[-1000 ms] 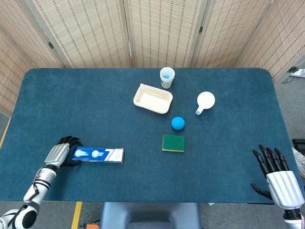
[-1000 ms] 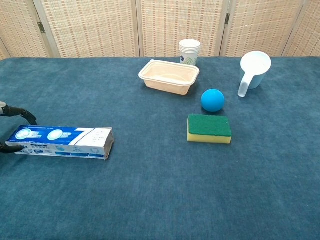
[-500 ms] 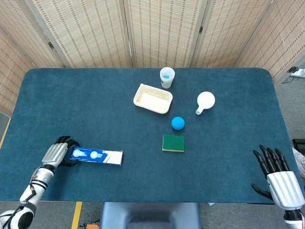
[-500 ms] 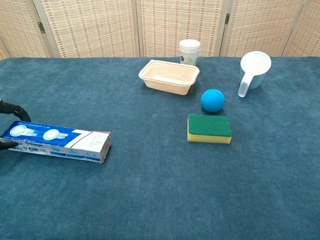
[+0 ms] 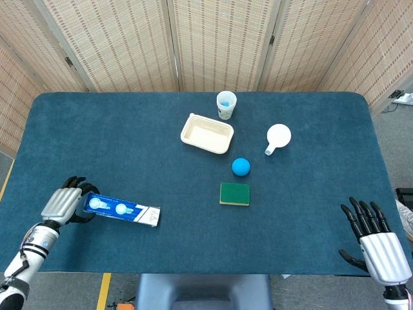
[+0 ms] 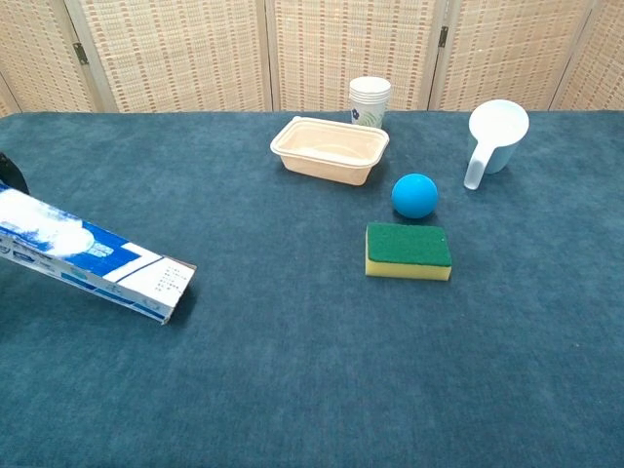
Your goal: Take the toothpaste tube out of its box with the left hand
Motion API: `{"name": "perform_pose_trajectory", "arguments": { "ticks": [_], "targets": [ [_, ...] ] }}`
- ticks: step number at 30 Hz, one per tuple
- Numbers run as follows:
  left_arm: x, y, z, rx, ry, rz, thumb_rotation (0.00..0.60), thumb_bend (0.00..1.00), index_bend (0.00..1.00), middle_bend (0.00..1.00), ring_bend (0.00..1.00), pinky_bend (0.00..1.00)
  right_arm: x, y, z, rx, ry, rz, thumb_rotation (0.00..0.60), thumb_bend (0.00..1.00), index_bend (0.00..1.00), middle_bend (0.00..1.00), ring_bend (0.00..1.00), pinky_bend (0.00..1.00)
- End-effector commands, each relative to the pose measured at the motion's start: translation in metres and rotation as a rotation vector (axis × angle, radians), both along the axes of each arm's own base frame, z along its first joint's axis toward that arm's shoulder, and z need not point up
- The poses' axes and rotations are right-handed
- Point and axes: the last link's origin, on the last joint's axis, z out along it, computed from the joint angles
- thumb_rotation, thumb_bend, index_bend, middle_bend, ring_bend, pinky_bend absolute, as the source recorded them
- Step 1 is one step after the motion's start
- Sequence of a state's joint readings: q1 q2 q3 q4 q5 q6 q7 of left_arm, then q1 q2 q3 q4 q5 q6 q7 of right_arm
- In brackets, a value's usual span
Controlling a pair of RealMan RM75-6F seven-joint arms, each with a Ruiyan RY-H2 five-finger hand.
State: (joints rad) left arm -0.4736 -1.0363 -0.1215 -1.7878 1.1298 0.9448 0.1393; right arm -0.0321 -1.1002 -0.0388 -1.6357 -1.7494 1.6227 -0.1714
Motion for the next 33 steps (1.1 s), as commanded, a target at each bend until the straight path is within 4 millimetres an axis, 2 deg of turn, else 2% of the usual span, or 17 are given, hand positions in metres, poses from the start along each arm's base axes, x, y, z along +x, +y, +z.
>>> {"name": "perform_pose_trajectory", "arguments": {
  "ticks": [1, 12, 21, 24, 33],
  "targets": [
    [0.020, 0.002, 0.024, 0.038, 0.019, -0.028, 0.600, 0.32, 0.40, 0.32, 0.11, 0.00, 0.000, 0.000, 0.000, -0.001, 0.000, 0.000, 0.600, 0.13, 0.00, 0.00, 0.00, 0.00],
    [0.056, 0.002, 0.058, 0.031, -0.041, -0.050, 0.600, 0.32, 0.40, 0.32, 0.11, 0.00, 0.001, 0.000, -0.002, 0.008, 0.004, 0.004, 0.600, 0.13, 0.00, 0.00, 0.00, 0.00],
    [0.093, -0.002, 0.088, 0.016, -0.100, -0.104, 0.600, 0.32, 0.40, 0.32, 0.11, 0.00, 0.001, -0.003, -0.006, 0.024, 0.017, -0.002, 0.600, 0.13, 0.00, 0.00, 0.00, 0.00],
    [0.102, -0.005, 0.093, 0.000, -0.134, -0.120, 0.600, 0.32, 0.40, 0.32, 0.11, 0.00, 0.001, -0.004, -0.008, 0.029, 0.023, 0.000, 0.600, 0.13, 0.00, 0.00, 0.00, 0.00],
    [0.117, -0.006, 0.115, 0.015, -0.194, -0.153, 0.600, 0.32, 0.40, 0.32, 0.11, 0.00, 0.001, -0.004, -0.008, 0.030, 0.025, -0.001, 0.600, 0.13, 0.00, 0.00, 0.00, 0.00]
  ]
}}
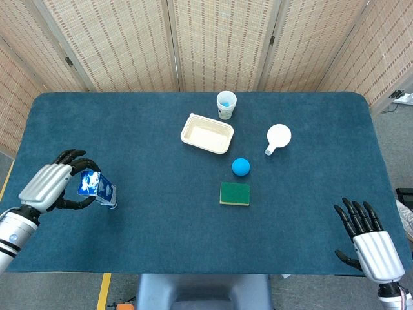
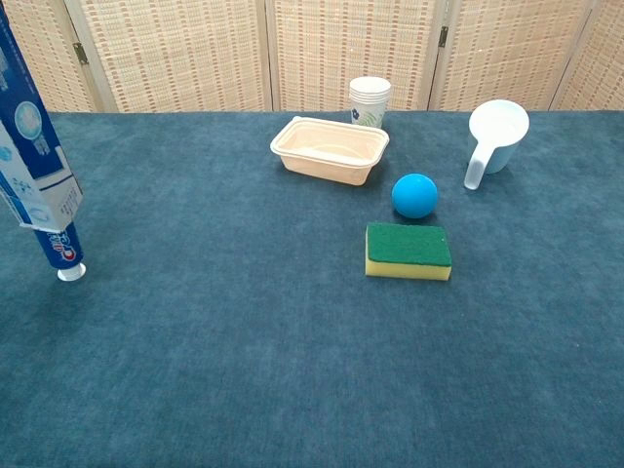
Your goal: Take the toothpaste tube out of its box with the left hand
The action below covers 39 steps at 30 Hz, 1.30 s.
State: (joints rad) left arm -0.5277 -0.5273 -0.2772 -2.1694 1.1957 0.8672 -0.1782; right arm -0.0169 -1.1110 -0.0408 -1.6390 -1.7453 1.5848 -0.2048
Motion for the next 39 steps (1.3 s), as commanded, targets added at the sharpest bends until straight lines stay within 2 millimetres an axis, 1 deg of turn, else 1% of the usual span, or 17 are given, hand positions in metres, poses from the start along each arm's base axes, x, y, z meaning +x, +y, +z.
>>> {"name": "perform_pose_trajectory", "arguments": {
  "ticks": [1, 7, 12, 18, 21, 25, 29, 33, 35, 39],
  "targets": [
    [0.010, -0.003, 0.013, 0.007, -0.031, -0.017, 0.600, 0.32, 0.40, 0.32, 0.11, 0.00, 0.000, 0.000, 0.000, 0.000, 0.001, 0.000, 0.600, 0.13, 0.00, 0.00, 0.00, 0.00],
    [0.015, -0.009, 0.041, 0.039, -0.031, -0.023, 0.600, 0.32, 0.40, 0.32, 0.11, 0.00, 0.001, 0.000, -0.001, 0.001, 0.004, 0.002, 0.600, 0.13, 0.00, 0.00, 0.00, 0.00],
    [0.020, -0.010, 0.058, 0.055, -0.050, -0.019, 0.600, 0.32, 0.40, 0.32, 0.11, 0.00, 0.001, -0.001, -0.003, 0.006, 0.010, 0.001, 0.600, 0.13, 0.00, 0.00, 0.00, 0.00],
    [0.018, -0.007, 0.072, 0.060, -0.058, -0.002, 0.600, 0.32, 0.40, 0.32, 0.12, 0.00, 0.001, -0.002, -0.004, 0.002, 0.012, -0.007, 0.600, 0.13, 0.00, 0.00, 0.00, 0.00],
    [0.020, -0.008, 0.080, 0.060, -0.076, 0.000, 0.600, 0.32, 0.40, 0.32, 0.12, 0.00, 0.000, -0.004, -0.005, 0.004, 0.016, -0.013, 0.600, 0.13, 0.00, 0.00, 0.00, 0.00],
    [0.022, -0.011, 0.085, 0.035, -0.110, -0.009, 0.600, 0.32, 0.40, 0.32, 0.12, 0.00, 0.000, -0.006, -0.008, 0.015, 0.023, -0.017, 0.600, 0.13, 0.00, 0.00, 0.00, 0.00],
    [0.007, -0.009, 0.084, 0.021, -0.096, 0.013, 0.600, 0.32, 0.40, 0.32, 0.12, 0.00, 0.001, -0.005, -0.009, 0.014, 0.026, -0.013, 0.600, 0.13, 0.00, 0.00, 0.00, 0.00],
    [-0.013, -0.004, 0.074, 0.006, -0.119, 0.049, 0.600, 0.32, 0.39, 0.32, 0.11, 0.00, 0.001, -0.004, -0.009, 0.013, 0.026, -0.013, 0.600, 0.13, 0.00, 0.00, 0.00, 0.00],
    [-0.028, 0.000, 0.065, -0.009, -0.140, 0.068, 0.600, 0.32, 0.39, 0.32, 0.11, 0.00, 0.002, -0.004, -0.010, 0.018, 0.028, -0.013, 0.600, 0.13, 0.00, 0.00, 0.00, 0.00],
    [-0.058, 0.009, 0.038, -0.062, -0.192, 0.112, 0.600, 0.32, 0.39, 0.32, 0.11, 0.00, 0.002, -0.004, -0.012, 0.022, 0.030, -0.014, 0.600, 0.13, 0.00, 0.00, 0.00, 0.00]
  ]
}}
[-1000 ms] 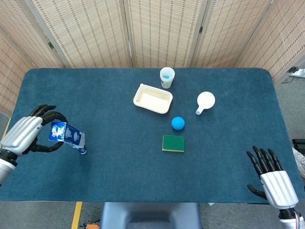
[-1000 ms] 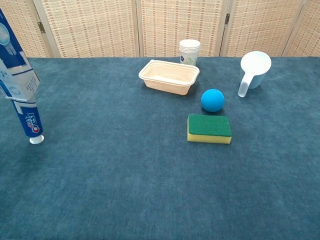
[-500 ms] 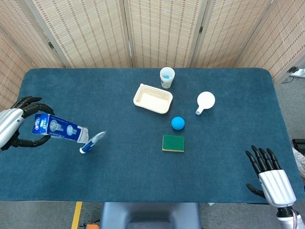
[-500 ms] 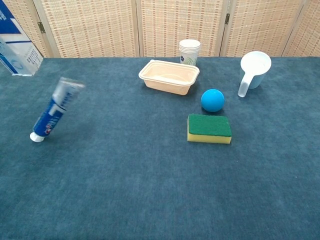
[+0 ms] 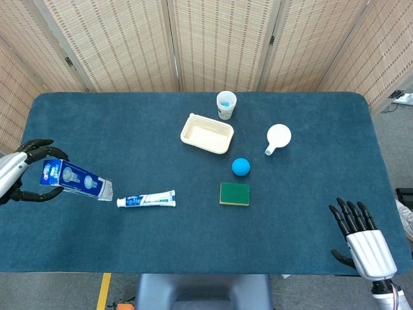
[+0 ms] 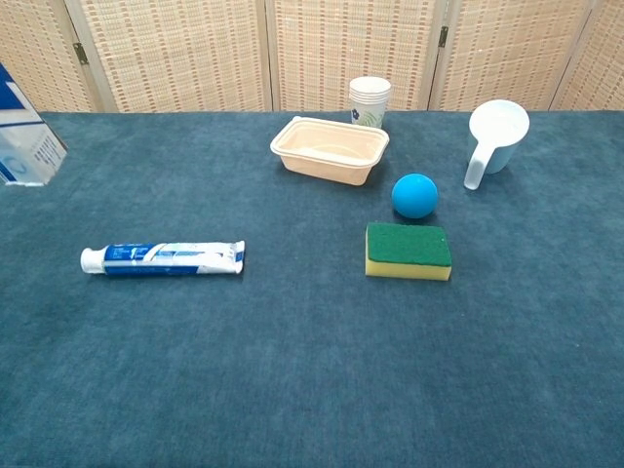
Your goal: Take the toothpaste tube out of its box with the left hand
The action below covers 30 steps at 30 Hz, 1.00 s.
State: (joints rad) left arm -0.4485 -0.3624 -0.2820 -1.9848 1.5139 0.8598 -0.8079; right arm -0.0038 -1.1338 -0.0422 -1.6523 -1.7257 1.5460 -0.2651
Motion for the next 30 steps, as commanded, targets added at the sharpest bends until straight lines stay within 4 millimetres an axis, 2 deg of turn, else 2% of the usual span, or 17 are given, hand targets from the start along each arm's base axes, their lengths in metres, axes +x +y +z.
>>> {"name": "perform_pose_trajectory", "arguments": {
  "ticks": [1, 8, 12, 15, 16, 18, 19, 21, 30],
  "targets": [
    [-0.041, 0.011, -0.032, -0.067, -0.055, 0.060, 0.600, 0.32, 0.39, 0.32, 0.11, 0.00, 0.000, 0.000, 0.000, -0.001, 0.000, -0.001, 0.600, 0.13, 0.00, 0.00, 0.00, 0.00],
    [-0.091, 0.023, -0.075, -0.118, -0.092, 0.099, 0.600, 0.32, 0.37, 0.31, 0.10, 0.00, 0.000, 0.000, 0.002, -0.009, -0.003, -0.004, 0.600, 0.13, 0.00, 0.00, 0.00, 0.00],
    [-0.123, 0.025, -0.101, -0.124, -0.087, 0.139, 0.600, 0.32, 0.28, 0.25, 0.07, 0.00, -0.001, 0.000, 0.002, -0.011, -0.005, -0.004, 0.600, 0.13, 0.00, 0.00, 0.00, 0.00],
    [-0.143, 0.028, -0.112, -0.113, -0.071, 0.165, 0.600, 0.29, 0.19, 0.20, 0.03, 0.00, -0.001, 0.001, 0.002, -0.012, -0.004, -0.004, 0.600, 0.13, 0.00, 0.00, 0.00, 0.00],
    [-0.148, 0.028, -0.113, -0.112, -0.061, 0.173, 0.600, 0.28, 0.16, 0.18, 0.02, 0.00, -0.001, 0.000, 0.002, -0.011, -0.004, -0.004, 0.600, 0.13, 0.00, 0.00, 0.00, 0.00],
    [-0.155, 0.029, -0.114, -0.106, -0.039, 0.186, 0.600, 0.22, 0.03, 0.07, 0.00, 0.00, -0.001, 0.000, 0.001, -0.008, -0.001, -0.004, 0.600, 0.13, 0.00, 0.00, 0.00, 0.00],
    [-0.158, 0.030, -0.113, -0.097, -0.034, 0.191, 0.600, 0.21, 0.01, 0.04, 0.00, 0.00, 0.000, 0.000, 0.001, -0.007, 0.000, -0.005, 0.600, 0.13, 0.00, 0.00, 0.00, 0.00],
    [-0.160, 0.029, -0.109, -0.076, -0.029, 0.190, 0.600, 0.19, 0.00, 0.00, 0.00, 0.00, 0.000, 0.000, 0.000, -0.002, 0.001, -0.005, 0.600, 0.13, 0.00, 0.00, 0.00, 0.00],
    [-0.175, 0.019, -0.084, 0.054, 0.071, 0.206, 0.600, 0.19, 0.00, 0.00, 0.00, 0.00, 0.000, 0.000, -0.001, 0.003, 0.001, -0.004, 0.600, 0.13, 0.00, 0.00, 0.00, 0.00]
  ]
}}
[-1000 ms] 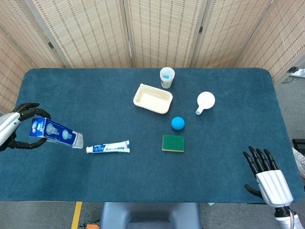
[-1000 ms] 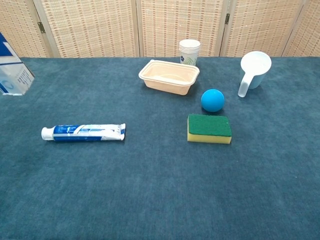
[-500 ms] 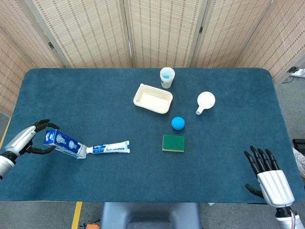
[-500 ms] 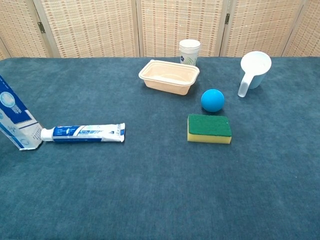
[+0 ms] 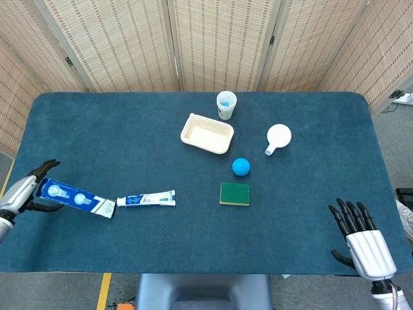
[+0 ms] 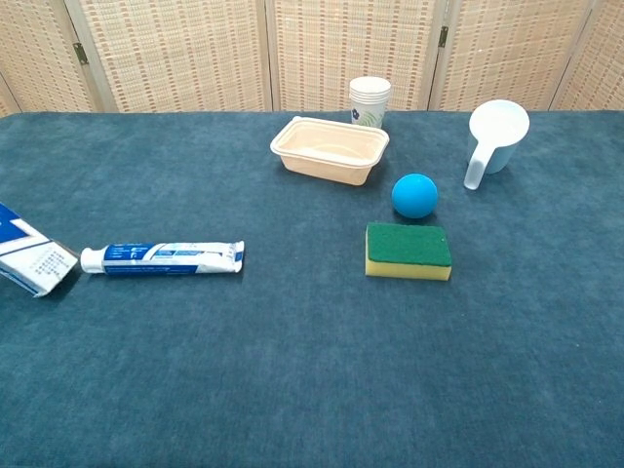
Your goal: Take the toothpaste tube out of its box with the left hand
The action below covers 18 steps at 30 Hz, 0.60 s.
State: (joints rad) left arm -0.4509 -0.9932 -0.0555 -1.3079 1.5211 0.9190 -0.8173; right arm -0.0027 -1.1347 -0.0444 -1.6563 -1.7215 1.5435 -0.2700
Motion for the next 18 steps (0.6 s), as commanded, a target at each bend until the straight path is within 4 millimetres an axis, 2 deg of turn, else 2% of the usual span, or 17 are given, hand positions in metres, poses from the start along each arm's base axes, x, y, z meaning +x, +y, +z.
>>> {"name": "perform_pose_trajectory", "arguments": {
  "ticks": [1, 9, 11, 13, 18],
  "targets": [
    [-0.007, -0.005, 0.012, 0.050, 0.054, 0.021, 0.600, 0.19, 0.00, 0.00, 0.00, 0.00, 0.000, 0.000, 0.000, 0.001, 0.001, 0.001, 0.600, 0.13, 0.00, 0.00, 0.00, 0.00],
    [-0.010, -0.014, 0.015, 0.075, 0.085, 0.029, 0.600, 0.19, 0.00, 0.00, 0.00, 0.00, 0.001, 0.001, 0.000, -0.002, 0.000, 0.002, 0.600, 0.13, 0.00, 0.00, 0.00, 0.00],
    [-0.011, -0.022, 0.011, 0.063, 0.130, 0.009, 0.600, 0.19, 0.00, 0.00, 0.00, 0.00, 0.000, 0.001, 0.000, -0.001, 0.000, 0.000, 0.600, 0.13, 0.00, 0.00, 0.00, 0.00],
    [-0.011, -0.047, 0.002, 0.063, 0.252, -0.039, 0.600, 0.19, 0.00, 0.00, 0.00, 0.00, 0.000, 0.000, 0.000, -0.005, 0.001, -0.002, 0.600, 0.13, 0.00, 0.00, 0.00, 0.00],
    [0.002, -0.096, -0.023, 0.215, 0.383, -0.099, 0.600, 0.19, 0.00, 0.00, 0.00, 0.00, -0.002, 0.000, 0.004, -0.026, 0.000, -0.014, 0.600, 0.13, 0.00, 0.00, 0.00, 0.00]
  ]
}}
